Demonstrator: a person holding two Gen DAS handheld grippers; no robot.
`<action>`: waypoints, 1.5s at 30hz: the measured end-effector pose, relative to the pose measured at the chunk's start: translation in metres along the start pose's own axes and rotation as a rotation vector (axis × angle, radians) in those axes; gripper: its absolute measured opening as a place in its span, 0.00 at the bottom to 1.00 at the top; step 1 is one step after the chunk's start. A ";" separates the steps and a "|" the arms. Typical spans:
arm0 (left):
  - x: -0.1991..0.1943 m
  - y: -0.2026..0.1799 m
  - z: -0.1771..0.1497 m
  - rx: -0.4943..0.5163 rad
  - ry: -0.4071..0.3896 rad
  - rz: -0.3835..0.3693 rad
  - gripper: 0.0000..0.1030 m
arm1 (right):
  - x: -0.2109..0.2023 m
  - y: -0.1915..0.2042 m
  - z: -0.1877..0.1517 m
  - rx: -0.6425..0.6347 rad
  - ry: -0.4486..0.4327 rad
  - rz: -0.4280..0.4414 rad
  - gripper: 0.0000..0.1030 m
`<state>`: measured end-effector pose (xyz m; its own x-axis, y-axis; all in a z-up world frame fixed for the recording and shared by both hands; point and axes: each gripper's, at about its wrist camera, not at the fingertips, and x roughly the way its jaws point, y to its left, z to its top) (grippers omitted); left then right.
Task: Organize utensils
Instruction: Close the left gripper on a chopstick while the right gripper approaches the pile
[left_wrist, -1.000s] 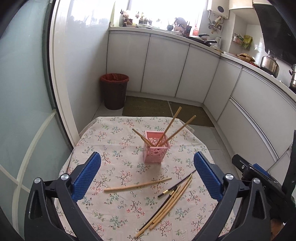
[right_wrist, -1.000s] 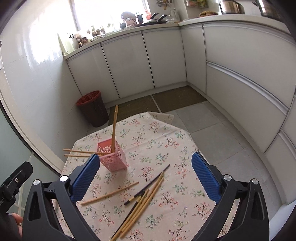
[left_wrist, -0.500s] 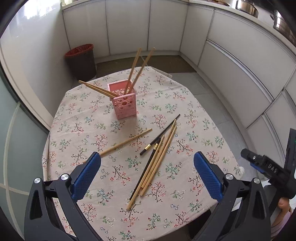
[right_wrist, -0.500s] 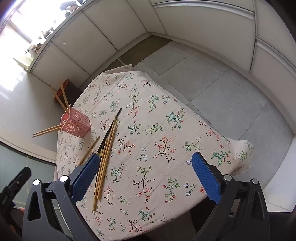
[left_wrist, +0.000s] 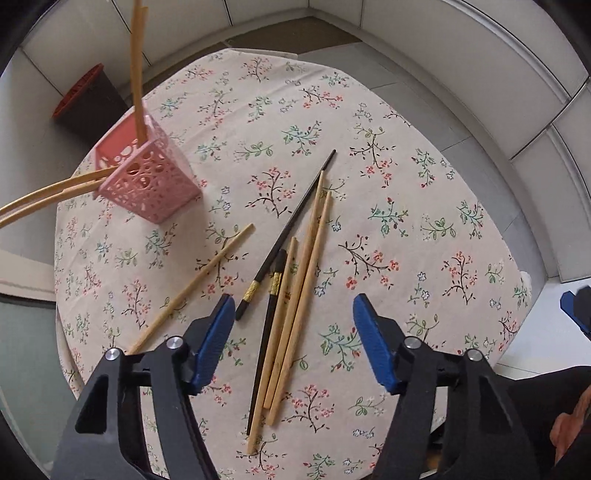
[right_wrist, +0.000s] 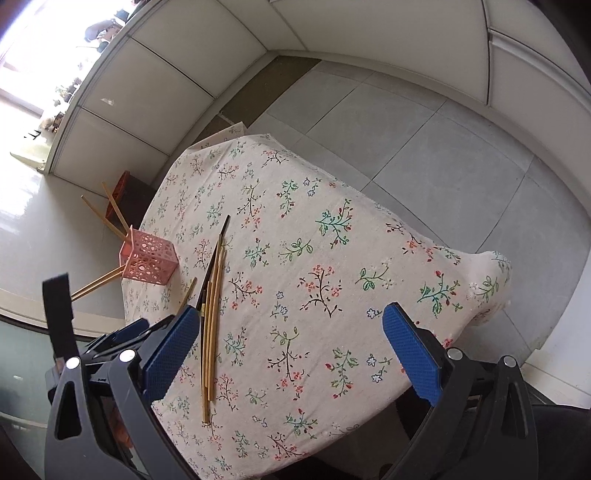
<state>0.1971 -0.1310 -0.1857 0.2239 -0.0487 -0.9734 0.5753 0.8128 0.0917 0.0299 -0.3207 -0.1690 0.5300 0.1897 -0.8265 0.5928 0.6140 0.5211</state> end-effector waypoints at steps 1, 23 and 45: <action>0.008 -0.003 0.005 0.010 0.025 0.020 0.58 | 0.001 0.001 0.001 -0.005 0.005 -0.002 0.94; 0.074 0.038 0.023 -0.096 0.178 -0.022 0.07 | 0.014 0.002 0.003 0.002 0.084 0.014 0.94; -0.039 0.081 -0.069 -0.249 -0.150 -0.114 0.06 | 0.122 0.089 0.032 -0.083 0.165 -0.131 0.86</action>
<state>0.1807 -0.0237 -0.1553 0.2933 -0.2174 -0.9310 0.3970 0.9136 -0.0883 0.1672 -0.2675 -0.2167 0.3415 0.2226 -0.9131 0.5943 0.7015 0.3933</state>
